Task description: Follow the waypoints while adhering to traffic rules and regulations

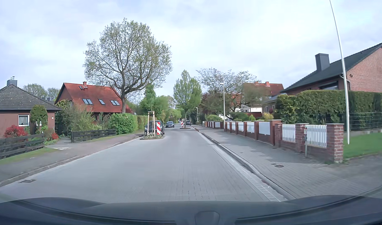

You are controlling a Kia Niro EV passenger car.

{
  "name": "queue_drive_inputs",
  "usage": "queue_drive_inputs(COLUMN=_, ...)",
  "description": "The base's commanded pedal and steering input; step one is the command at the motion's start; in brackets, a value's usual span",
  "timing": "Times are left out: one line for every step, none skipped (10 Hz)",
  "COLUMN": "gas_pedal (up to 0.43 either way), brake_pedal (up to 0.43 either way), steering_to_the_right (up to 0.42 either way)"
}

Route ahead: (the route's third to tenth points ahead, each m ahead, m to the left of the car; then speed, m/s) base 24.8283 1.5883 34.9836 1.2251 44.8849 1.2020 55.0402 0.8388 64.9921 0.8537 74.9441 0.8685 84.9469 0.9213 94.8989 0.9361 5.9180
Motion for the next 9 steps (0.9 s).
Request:
queue_drive_inputs(gas_pedal=0.02, brake_pedal=0.0, steering_to_the_right=-0.002)
queue_drive_inputs(gas_pedal=0.02, brake_pedal=0.0, steering_to_the_right=-0.002)
queue_drive_inputs(gas_pedal=0.02, brake_pedal=0.0, steering_to_the_right=-0.002)
queue_drive_inputs(gas_pedal=0.02, brake_pedal=0.0, steering_to_the_right=-0.002)
queue_drive_inputs(gas_pedal=0.02, brake_pedal=0.0, steering_to_the_right=-0.002)
queue_drive_inputs(gas_pedal=0.028, brake_pedal=0.0, steering_to_the_right=-0.001)
queue_drive_inputs(gas_pedal=0.028, brake_pedal=0.0, steering_to_the_right=-0.001)
queue_drive_inputs(gas_pedal=0.028, brake_pedal=0.0, steering_to_the_right=-0.001)
queue_drive_inputs(gas_pedal=0.039, brake_pedal=0.0, steering_to_the_right=-0.002)
